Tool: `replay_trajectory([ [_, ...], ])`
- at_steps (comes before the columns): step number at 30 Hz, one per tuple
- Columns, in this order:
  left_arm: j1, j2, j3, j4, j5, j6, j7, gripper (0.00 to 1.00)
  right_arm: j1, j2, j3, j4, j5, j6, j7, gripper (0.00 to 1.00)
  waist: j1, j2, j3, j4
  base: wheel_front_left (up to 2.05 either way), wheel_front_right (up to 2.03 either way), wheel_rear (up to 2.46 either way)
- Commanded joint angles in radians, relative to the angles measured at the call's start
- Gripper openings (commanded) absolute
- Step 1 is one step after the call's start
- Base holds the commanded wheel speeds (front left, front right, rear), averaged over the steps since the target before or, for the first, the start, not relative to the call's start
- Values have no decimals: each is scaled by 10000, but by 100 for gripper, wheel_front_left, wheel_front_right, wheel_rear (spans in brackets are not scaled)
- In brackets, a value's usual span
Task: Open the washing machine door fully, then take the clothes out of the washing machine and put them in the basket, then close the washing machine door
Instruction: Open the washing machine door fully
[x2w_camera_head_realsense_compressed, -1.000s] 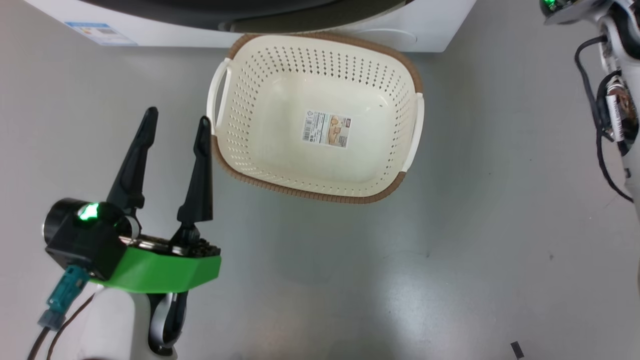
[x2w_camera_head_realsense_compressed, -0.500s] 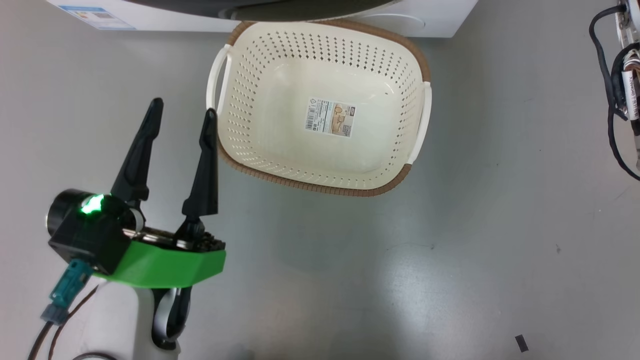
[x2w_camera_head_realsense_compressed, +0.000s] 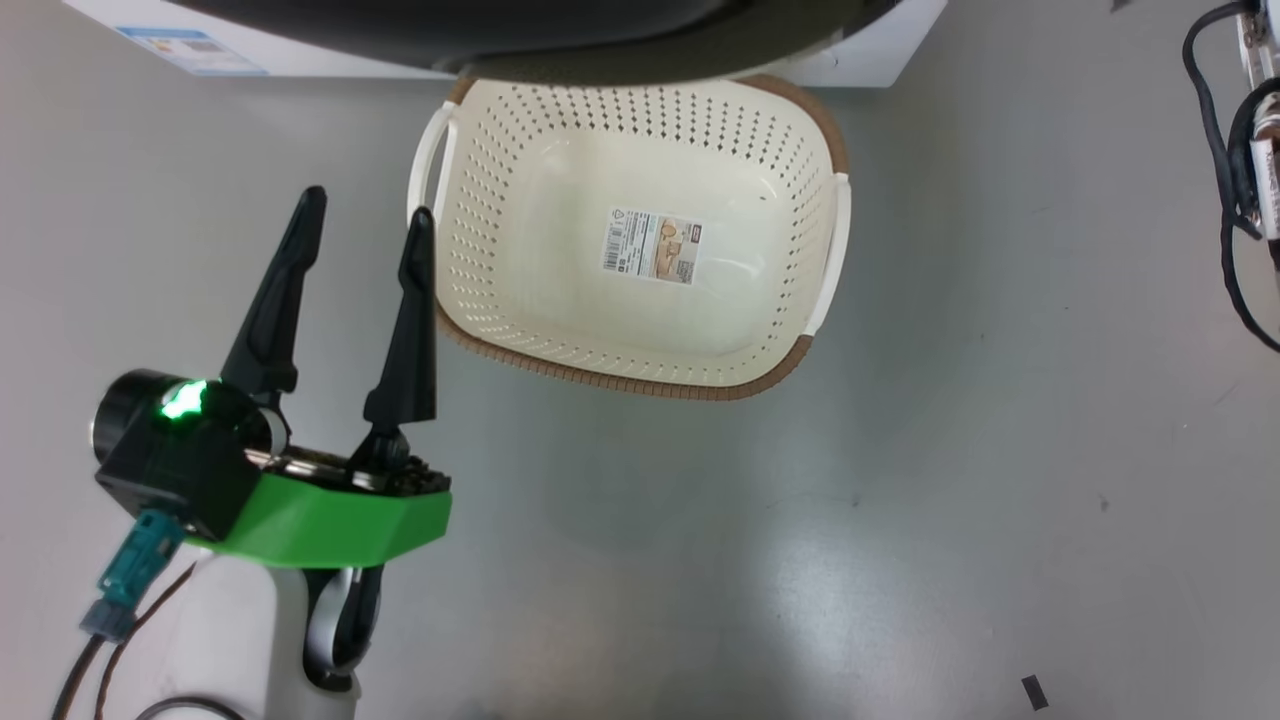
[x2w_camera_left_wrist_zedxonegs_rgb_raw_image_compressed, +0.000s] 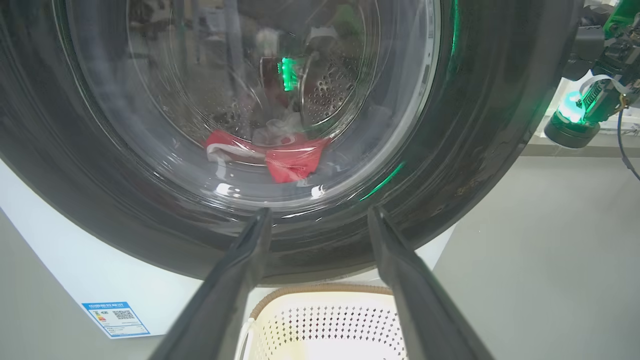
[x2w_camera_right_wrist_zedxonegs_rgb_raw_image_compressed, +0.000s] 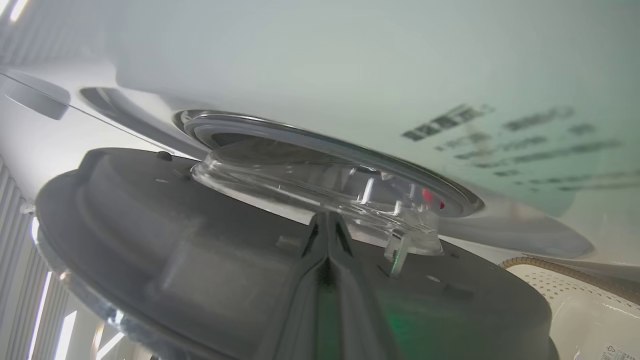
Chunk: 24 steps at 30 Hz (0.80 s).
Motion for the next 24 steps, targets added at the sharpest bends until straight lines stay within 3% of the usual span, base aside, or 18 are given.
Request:
replay_trajectory([
  [1, 81, 250, 349, -203, 3, 84, -120, 100, 329, 266, 222, -430, 41, 81, 220, 0, 0, -1, -80, -49, 0, 0, 0],
  [20, 284, 250, 616, -179, 76, 98, -120, 100, 1379, 366, 775, -768, -7, 81, 1293, 0, 0, -1, -628, -319, 0, 0, 0],
  [24, 322, 250, 640, -199, 107, 84, -120, 100, 1543, 400, 629, -758, -65, 81, 1045, 0, 0, -1, -668, -344, 0, 0, 0],
])
